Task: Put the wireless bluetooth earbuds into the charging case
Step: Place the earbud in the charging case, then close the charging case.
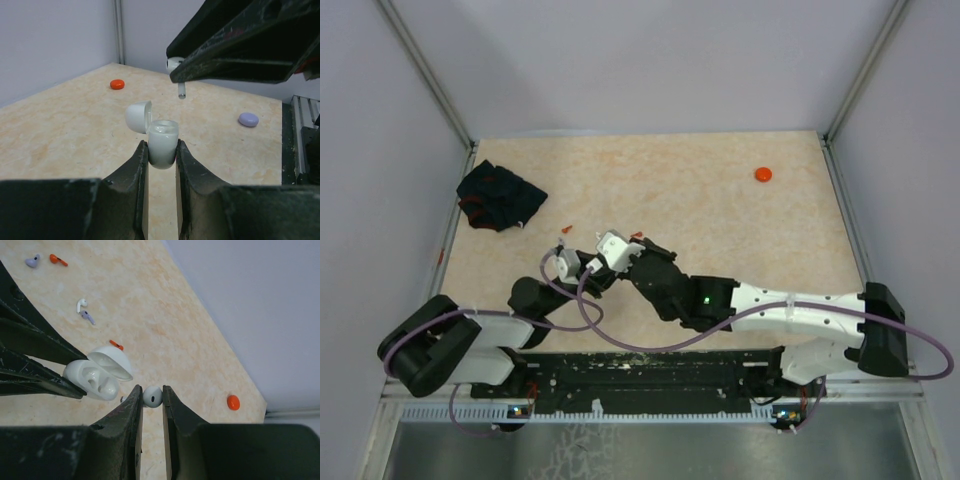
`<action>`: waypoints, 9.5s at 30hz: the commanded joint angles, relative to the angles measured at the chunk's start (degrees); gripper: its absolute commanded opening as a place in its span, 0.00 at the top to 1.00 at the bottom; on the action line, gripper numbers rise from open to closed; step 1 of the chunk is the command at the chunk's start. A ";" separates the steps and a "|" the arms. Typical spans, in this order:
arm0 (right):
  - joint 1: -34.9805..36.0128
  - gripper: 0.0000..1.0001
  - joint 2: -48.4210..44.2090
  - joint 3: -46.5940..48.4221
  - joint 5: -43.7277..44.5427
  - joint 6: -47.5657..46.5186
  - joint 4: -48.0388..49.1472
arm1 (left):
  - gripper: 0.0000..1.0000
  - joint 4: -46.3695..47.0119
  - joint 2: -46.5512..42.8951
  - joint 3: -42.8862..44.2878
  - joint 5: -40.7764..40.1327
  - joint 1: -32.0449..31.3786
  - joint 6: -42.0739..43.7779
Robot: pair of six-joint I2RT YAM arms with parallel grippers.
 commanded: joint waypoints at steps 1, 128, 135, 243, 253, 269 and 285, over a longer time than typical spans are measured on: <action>0.80 0.91 0.61 -0.75 0.15 -1.90 4.45 | 1.00 11.85 -1.99 0.39 -0.17 0.11 -3.30; -6.24 0.39 5.20 15.61 -10.89 32.56 -30.40 | 1.00 15.52 -0.48 -2.01 10.37 0.20 -0.97; -6.84 0.39 7.43 19.08 -11.99 35.61 -34.20 | 1.00 15.52 -0.24 -1.76 11.44 0.20 -0.60; -29.96 1.00 -21.79 -27.32 -85.53 26.71 35.90 | 0.61 0.26 -14.98 5.69 21.33 0.11 -19.70; -29.96 1.00 -21.84 -26.96 -85.47 26.29 35.46 | 0.62 -8.54 -15.88 7.30 21.58 0.15 -17.61; -29.96 1.00 -21.93 -26.29 -85.38 26.44 34.46 | 0.69 -14.75 -17.73 7.57 20.39 0.11 -15.02; -30.00 1.00 -17.72 -20.61 -86.73 22.60 23.50 | 0.84 -27.00 -20.94 10.73 21.73 0.11 -12.67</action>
